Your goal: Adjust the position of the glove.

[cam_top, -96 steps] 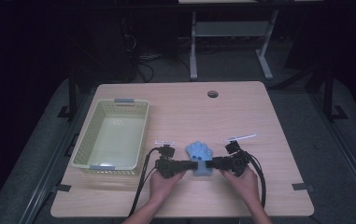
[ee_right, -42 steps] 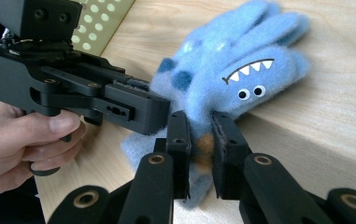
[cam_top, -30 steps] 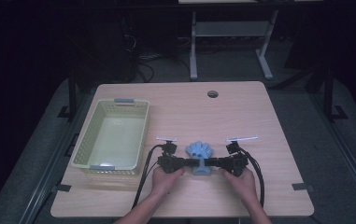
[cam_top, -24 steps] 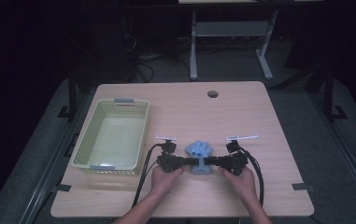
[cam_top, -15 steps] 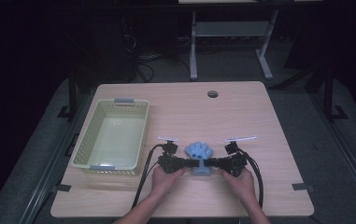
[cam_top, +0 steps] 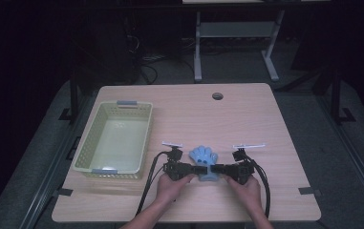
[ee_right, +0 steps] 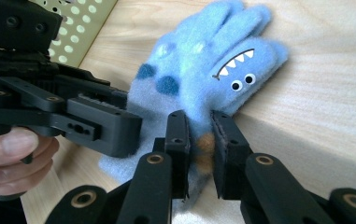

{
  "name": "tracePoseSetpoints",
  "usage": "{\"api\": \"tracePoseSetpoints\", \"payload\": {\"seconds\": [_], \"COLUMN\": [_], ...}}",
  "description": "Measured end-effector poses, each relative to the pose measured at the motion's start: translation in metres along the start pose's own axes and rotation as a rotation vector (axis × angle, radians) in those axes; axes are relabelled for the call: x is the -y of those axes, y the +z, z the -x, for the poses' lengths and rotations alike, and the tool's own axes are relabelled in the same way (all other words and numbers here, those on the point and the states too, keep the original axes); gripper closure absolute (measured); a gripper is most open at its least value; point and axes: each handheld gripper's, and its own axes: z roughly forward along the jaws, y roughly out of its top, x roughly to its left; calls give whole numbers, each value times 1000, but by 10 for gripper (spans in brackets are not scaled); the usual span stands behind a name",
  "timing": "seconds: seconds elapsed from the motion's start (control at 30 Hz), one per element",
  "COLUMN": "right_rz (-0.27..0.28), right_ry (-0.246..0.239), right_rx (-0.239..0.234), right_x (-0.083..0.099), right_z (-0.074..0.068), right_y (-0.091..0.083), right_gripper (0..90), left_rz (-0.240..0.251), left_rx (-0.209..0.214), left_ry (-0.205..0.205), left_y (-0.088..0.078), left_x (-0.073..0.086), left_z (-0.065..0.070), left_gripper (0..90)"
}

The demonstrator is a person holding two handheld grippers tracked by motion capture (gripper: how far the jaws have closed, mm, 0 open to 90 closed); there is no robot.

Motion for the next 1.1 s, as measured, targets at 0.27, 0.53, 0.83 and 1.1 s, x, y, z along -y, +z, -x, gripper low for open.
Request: {"api": "tracePoseSetpoints", "payload": {"seconds": [0.27, 0.53, 0.83, 1.1], "right_rz": [0, 10, 34, 46], "right_ry": [20, 11, 2, -43], "right_rx": [-19, -43, -61, -63], "right_x": [0, -5, -10, -22], "right_z": [1, -3, -15, -32], "right_y": [0, -5, -8, -14], "right_gripper": [793, 798, 799, 798], "left_rz": [4, 4, -1, 27], "left_rx": [26, 28, 30, 42], "left_ry": [-2, 44, 85, 110], "left_y": [3, -1, -16, -34], "left_x": [-1, -7, -14, -22], "left_z": [-6, 0, 7, 15], "left_gripper": [699, 710, 707, 705]}}
